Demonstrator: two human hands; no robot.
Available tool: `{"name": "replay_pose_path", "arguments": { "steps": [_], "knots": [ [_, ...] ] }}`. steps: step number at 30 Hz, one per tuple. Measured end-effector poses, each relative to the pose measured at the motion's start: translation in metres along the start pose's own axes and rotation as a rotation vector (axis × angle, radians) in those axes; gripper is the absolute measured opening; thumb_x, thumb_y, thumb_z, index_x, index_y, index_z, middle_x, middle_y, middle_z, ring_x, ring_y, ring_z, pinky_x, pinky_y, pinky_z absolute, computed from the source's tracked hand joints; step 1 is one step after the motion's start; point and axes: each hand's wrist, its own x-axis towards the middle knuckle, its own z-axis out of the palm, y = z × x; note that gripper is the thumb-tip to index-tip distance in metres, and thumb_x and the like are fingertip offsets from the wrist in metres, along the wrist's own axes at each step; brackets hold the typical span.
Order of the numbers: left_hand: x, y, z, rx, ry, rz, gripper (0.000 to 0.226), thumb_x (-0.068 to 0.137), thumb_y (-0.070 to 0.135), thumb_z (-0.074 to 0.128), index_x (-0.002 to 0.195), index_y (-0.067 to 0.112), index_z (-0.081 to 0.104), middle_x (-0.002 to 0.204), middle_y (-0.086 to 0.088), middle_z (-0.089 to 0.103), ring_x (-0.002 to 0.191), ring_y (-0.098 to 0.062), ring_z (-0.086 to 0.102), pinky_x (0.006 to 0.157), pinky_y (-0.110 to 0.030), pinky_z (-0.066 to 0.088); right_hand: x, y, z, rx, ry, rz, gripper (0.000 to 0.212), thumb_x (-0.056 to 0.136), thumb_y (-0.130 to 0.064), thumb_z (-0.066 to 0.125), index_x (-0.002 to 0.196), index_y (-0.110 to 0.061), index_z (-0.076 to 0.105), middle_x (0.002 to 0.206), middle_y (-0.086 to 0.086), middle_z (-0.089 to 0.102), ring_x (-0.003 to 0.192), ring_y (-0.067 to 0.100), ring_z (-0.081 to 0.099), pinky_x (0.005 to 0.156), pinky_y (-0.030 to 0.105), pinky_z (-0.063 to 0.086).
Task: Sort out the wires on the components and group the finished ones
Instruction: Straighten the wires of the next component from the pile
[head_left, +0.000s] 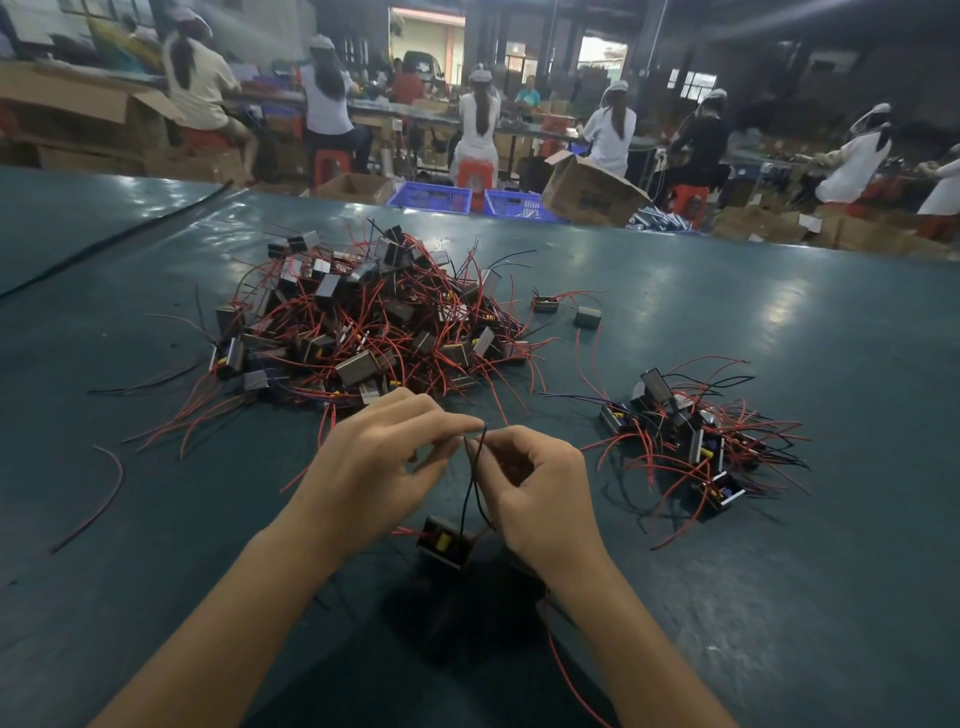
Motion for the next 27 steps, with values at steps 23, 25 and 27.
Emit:
{"name": "replay_pose_path", "arguments": {
  "steps": [23,25,27],
  "knots": [
    [0.002,-0.01,0.004,-0.623,-0.156,-0.653,0.005,0.087,0.019,0.067,0.085,0.017,0.071,0.073,0.003,0.074,0.063,-0.011,0.069,0.052,-0.02,0.052,-0.002,-0.001,0.001,-0.015,0.049,-0.104,0.009,0.088,-0.002,0.066,0.089,-0.01,0.069,0.073,-0.009,0.063,0.062,0.004,0.057,0.058,0.012,0.044],
    [0.001,-0.012,0.004,-0.616,-0.17,-0.631,0.004,0.088,0.017,0.066,0.087,0.016,0.07,0.074,0.005,0.074,0.065,-0.011,0.069,0.054,-0.021,0.054,-0.003,-0.001,0.003,0.028,0.045,-0.055,0.01,0.089,-0.004,0.067,0.089,-0.014,0.069,0.071,-0.013,0.063,0.061,0.002,0.057,0.057,0.01,0.043],
    [0.0,-0.013,0.003,-0.582,-0.188,-0.597,0.006,0.09,0.012,0.064,0.089,0.017,0.068,0.076,0.005,0.073,0.067,-0.011,0.069,0.057,-0.022,0.055,-0.003,0.0,0.005,0.074,0.029,-0.009,0.009,0.09,-0.006,0.066,0.089,-0.015,0.069,0.07,-0.013,0.063,0.061,0.001,0.058,0.057,0.01,0.042]
  ]
}}
